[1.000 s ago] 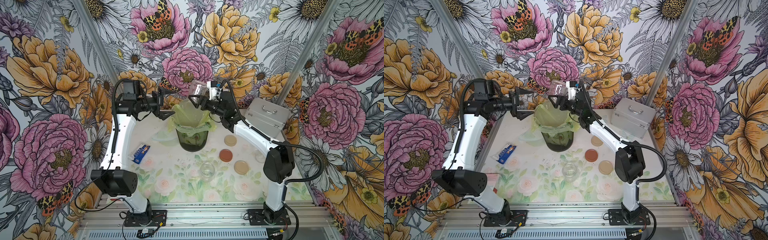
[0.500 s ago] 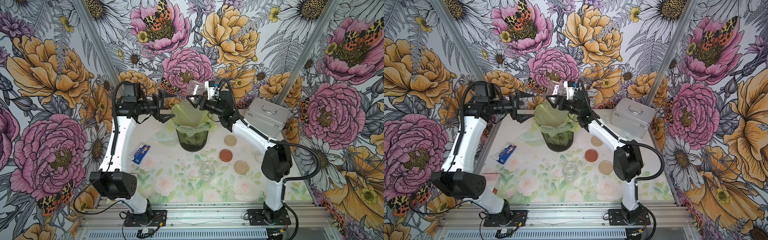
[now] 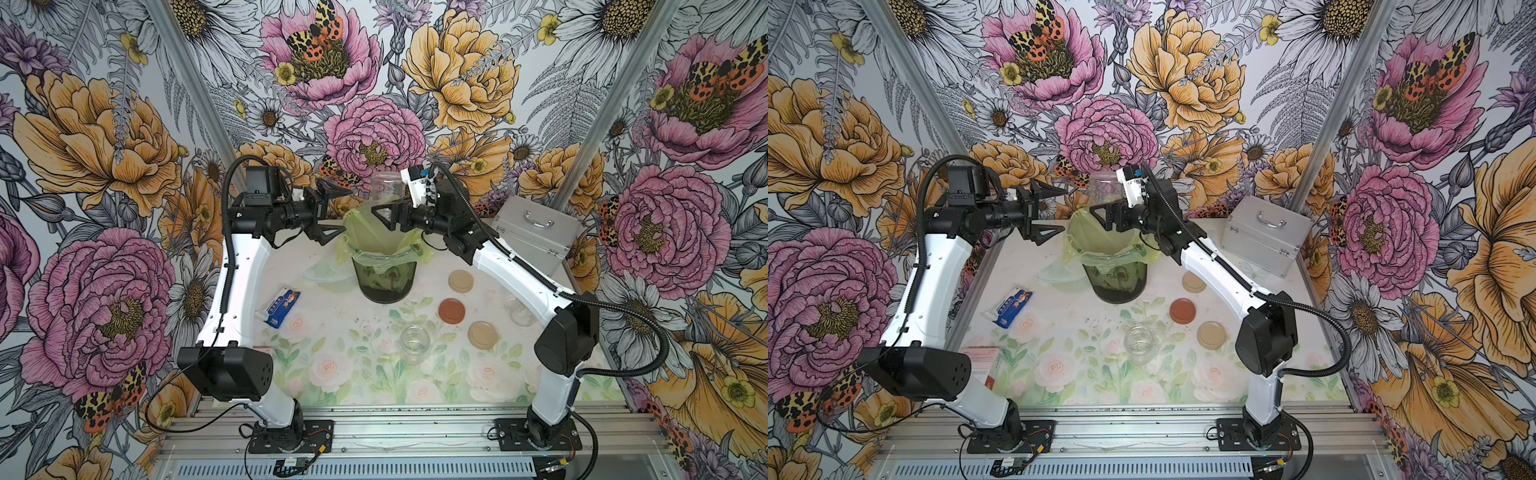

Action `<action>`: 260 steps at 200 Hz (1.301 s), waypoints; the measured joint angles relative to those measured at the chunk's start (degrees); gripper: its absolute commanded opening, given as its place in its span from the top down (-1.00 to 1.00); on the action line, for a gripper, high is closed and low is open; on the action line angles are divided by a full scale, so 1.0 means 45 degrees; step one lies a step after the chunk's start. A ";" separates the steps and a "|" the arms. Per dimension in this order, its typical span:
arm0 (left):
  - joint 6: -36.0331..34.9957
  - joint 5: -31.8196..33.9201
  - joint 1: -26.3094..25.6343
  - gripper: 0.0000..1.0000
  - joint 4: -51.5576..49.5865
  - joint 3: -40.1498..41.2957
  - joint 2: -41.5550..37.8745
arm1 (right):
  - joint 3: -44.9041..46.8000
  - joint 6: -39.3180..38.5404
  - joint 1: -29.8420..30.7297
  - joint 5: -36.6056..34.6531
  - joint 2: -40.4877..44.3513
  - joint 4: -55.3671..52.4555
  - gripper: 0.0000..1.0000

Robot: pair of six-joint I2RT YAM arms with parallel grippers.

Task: Empty moldy rice from jars
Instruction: Pour the moldy rice from the jar into the trash bin.

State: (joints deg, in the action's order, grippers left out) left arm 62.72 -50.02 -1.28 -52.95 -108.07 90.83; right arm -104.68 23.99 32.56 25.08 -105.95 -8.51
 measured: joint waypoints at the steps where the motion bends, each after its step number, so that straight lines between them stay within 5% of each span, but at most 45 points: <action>1: -0.0024 0.0019 0.0000 -0.97 0.0000 0.0000 -0.0015 | 0.0000 -0.0015 0.0000 0.0005 0.0015 -0.0015 1.00; 73: -0.3526 0.2302 -0.0952 -0.97 0.0704 0.0287 -0.1253 | -0.0053 -0.0622 0.0000 0.0010 0.0355 -0.1345 1.00; 142: -0.4998 0.3371 -0.1909 -0.97 0.1875 0.1010 -0.1253 | -0.0369 -0.0860 0.0000 0.0044 0.0442 -0.2788 1.00; 260: 0.0034 0.0942 -0.1486 -0.97 0.2225 0.0918 -0.0597 | 0.0427 -0.6013 0.1035 -0.3220 0.1321 -0.2807 1.00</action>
State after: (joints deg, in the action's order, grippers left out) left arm 62.87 -45.78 -7.97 -42.94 -103.94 88.14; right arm -102.76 -3.07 37.21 10.59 -100.01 -21.15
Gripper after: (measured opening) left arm 0.986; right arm 0.865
